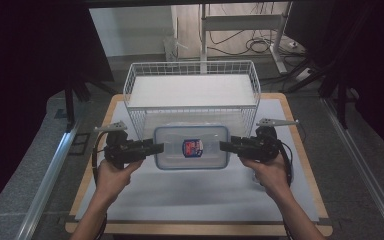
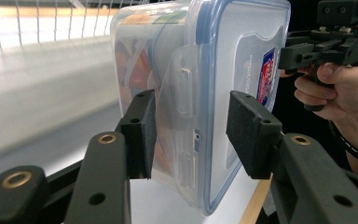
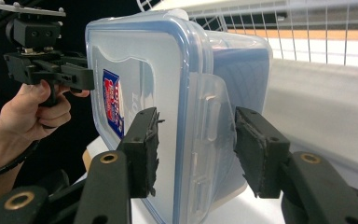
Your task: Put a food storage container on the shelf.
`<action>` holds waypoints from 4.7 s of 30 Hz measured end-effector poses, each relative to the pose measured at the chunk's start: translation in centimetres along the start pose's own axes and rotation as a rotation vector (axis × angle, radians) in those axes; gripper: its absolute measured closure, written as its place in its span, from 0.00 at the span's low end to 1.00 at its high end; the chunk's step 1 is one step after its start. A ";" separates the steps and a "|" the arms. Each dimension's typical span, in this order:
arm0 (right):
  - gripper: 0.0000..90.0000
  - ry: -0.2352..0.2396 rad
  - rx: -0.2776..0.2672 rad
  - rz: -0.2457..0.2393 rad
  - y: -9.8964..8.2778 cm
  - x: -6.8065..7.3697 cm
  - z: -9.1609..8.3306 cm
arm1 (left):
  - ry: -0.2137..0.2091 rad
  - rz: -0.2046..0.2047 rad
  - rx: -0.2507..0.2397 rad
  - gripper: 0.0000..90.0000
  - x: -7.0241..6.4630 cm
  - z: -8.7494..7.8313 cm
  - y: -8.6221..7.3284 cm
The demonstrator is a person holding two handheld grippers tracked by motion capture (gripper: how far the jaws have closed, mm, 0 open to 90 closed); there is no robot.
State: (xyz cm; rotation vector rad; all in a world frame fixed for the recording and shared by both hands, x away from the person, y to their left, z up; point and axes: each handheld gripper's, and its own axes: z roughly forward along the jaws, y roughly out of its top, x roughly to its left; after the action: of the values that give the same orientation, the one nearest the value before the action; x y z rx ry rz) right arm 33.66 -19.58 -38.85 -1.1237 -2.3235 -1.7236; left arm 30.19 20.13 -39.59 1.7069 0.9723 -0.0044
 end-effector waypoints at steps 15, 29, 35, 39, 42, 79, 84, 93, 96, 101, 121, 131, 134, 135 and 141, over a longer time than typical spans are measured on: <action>0.58 0.006 -0.055 -0.005 6.1 -0.1 -0.1 | -0.010 -0.008 -0.038 0.59 0.8 -0.8 5.9; 0.58 0.010 -0.089 0.018 10.4 -1.4 0.6 | 0.004 -0.019 -0.068 0.59 1.9 -0.6 10.7; 0.57 0.005 -0.103 0.038 11.8 -2.6 0.9 | 0.005 -0.034 -0.071 0.59 2.7 0.2 12.1; 0.57 -0.012 -0.109 0.045 12.9 -3.3 1.0 | -0.005 -0.053 -0.078 0.59 3.4 0.8 12.9; 0.57 -0.026 -0.110 0.044 13.6 -3.5 1.2 | -0.019 -0.067 -0.089 0.59 4.4 1.4 13.4; 0.52 -0.064 -0.136 0.101 15.2 -6.9 4.5 | 0.055 -0.141 -0.135 0.53 7.2 3.4 14.6; 0.49 -0.101 -0.136 0.084 15.3 -6.9 4.9 | 0.110 -0.124 -0.112 0.47 7.0 4.0 14.8; 0.51 -0.189 -0.138 -0.017 15.5 -6.3 4.9 | 0.163 -0.053 -0.132 0.41 6.4 3.9 14.4; 0.60 -0.226 -0.146 -0.102 15.3 -4.8 3.7 | 0.170 -0.001 -0.158 0.44 5.6 2.8 13.9; 0.78 -0.210 -0.157 -0.145 14.3 -3.4 2.3 | 0.187 0.080 -0.172 0.57 4.5 1.1 12.6; 1.00 -0.216 -0.002 -0.224 9.5 -3.0 5.1 | 0.181 0.121 -0.062 0.94 4.7 4.1 9.6; 1.00 -0.246 -0.014 -0.213 10.0 -3.9 5.2 | 0.175 0.120 -0.051 0.93 4.6 5.0 10.0; 1.00 -0.251 -0.019 -0.204 10.0 -4.1 5.1 | 0.171 0.129 -0.048 0.92 4.3 5.0 9.9; 1.00 -0.250 -0.021 -0.204 10.0 -4.1 5.1 | 0.168 0.136 -0.048 0.91 4.0 5.0 9.8; 0.97 -0.224 -0.031 -0.209 9.1 -3.6 4.5 | 0.182 0.199 -0.034 0.81 2.6 4.6 9.0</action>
State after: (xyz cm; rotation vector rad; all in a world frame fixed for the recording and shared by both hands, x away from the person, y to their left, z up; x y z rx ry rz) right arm 43.13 -16.55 -34.69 -1.1724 -2.6408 -1.7888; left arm 39.38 17.57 -35.34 1.7886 0.9248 0.3009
